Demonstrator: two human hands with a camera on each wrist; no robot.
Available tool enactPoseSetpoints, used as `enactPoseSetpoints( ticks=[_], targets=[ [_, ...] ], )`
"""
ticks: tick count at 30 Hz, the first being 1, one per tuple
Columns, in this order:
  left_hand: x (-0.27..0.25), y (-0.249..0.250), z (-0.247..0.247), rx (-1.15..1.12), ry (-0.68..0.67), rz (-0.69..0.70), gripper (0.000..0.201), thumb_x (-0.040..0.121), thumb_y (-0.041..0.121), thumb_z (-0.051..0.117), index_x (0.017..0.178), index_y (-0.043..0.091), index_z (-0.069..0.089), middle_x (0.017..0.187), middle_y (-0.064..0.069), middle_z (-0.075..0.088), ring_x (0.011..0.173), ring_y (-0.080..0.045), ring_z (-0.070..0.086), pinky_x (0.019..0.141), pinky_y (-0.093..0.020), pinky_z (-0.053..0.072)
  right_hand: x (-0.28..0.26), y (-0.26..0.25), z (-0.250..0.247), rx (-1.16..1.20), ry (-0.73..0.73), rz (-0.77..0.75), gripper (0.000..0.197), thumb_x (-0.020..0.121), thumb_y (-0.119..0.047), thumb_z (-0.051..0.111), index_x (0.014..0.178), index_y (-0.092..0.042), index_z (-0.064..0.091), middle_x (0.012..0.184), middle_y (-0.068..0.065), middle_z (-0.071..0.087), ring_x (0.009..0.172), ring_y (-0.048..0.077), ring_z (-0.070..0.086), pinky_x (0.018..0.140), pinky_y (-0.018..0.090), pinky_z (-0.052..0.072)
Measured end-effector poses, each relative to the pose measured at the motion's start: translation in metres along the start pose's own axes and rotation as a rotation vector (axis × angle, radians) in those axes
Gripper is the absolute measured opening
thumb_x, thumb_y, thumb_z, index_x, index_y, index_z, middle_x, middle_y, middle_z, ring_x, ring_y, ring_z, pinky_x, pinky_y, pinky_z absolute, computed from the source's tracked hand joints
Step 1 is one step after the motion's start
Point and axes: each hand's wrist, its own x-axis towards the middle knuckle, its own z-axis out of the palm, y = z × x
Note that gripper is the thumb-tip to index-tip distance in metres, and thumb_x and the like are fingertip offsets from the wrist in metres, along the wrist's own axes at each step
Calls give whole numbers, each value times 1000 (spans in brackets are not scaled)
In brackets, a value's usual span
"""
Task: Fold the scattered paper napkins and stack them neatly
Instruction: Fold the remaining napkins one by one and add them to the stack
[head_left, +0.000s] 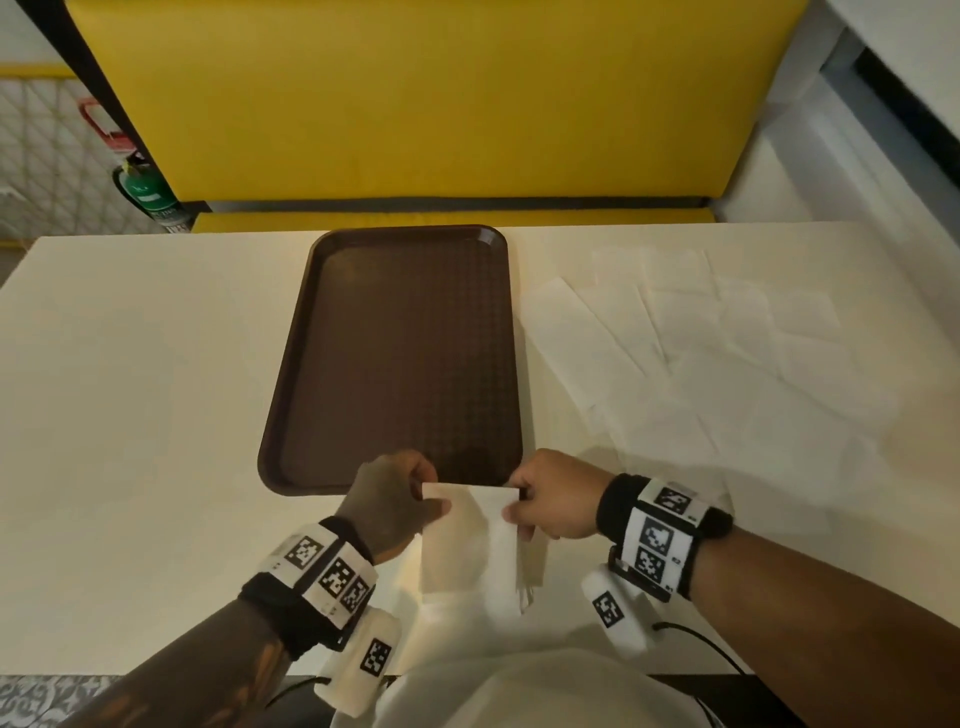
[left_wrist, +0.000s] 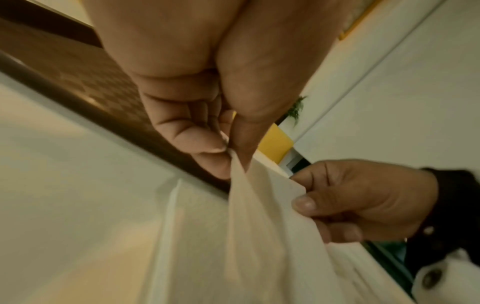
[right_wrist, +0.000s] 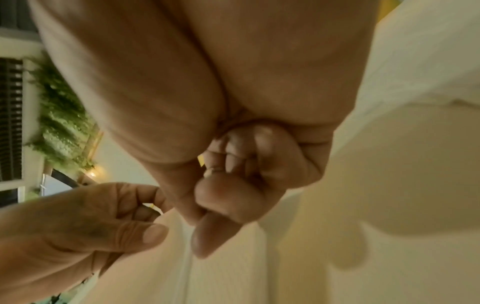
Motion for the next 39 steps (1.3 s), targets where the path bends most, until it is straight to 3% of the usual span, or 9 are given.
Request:
enactPoseSetpoints(
  ticks=[4,7,13,18,22,25,27,32,39],
  targets=[
    [-3,-5,18,55,65,-15,29,74,25,78,85,26,52,71,3,62,62,-11,61,53,-18,44,10,5,15,-102,94,50,18,88,-24,62,89,-10,73,79,2,72,75,16,68,78,34,57],
    [-5,-6,26,121,97,10,35,73,30,78,88,27,46,70,7,60,64,-9,59,54,-16,37,15,5,22,-188,176,107,22,86,-30,67,84,-8,68,80,6,70,76,23,67,79,38,57],
    [-19,0,25,431,224,192,35,81,41,67,107,28,48,105,10,50,92,-11,53,71,-21,41,7,2,29,-471,356,-87,18,89,-31,61,100,-18,59,91,3,66,83,24,65,77,37,55],
    [-19,0,29,603,1,279,23,95,32,47,109,21,62,113,2,58,98,-17,59,76,-26,46,8,2,32,-492,217,-128,22,95,-31,51,102,-16,65,97,7,66,87,28,64,77,34,51],
    [-15,7,23,573,11,268,25,95,37,46,108,26,65,108,7,63,92,-13,61,75,-22,46,1,3,19,-363,262,-98,23,91,-36,53,85,-15,61,79,0,60,75,23,60,73,35,53],
    [3,25,11,440,24,286,19,94,36,48,91,27,64,91,9,64,74,-6,56,61,-16,38,3,11,-15,-360,438,-9,23,91,-38,55,82,-17,53,76,-3,55,76,25,60,67,32,47],
    [21,41,5,331,24,297,14,92,34,51,82,29,60,81,9,63,70,-6,57,61,-17,40,10,19,-42,-465,533,100,30,91,-43,54,99,-15,56,95,3,61,91,28,62,73,34,46],
    [68,76,1,160,149,225,10,88,26,57,80,25,62,77,7,61,72,-13,56,66,-25,40,44,40,-93,-362,673,372,50,92,-43,55,129,-10,45,130,11,48,117,31,52,89,40,45],
    [94,93,9,106,108,168,9,88,22,58,85,18,64,80,4,59,76,-15,54,68,-25,38,71,55,-124,-259,680,517,73,83,-48,70,135,-9,37,138,13,40,127,32,43,97,44,44]
  ],
)
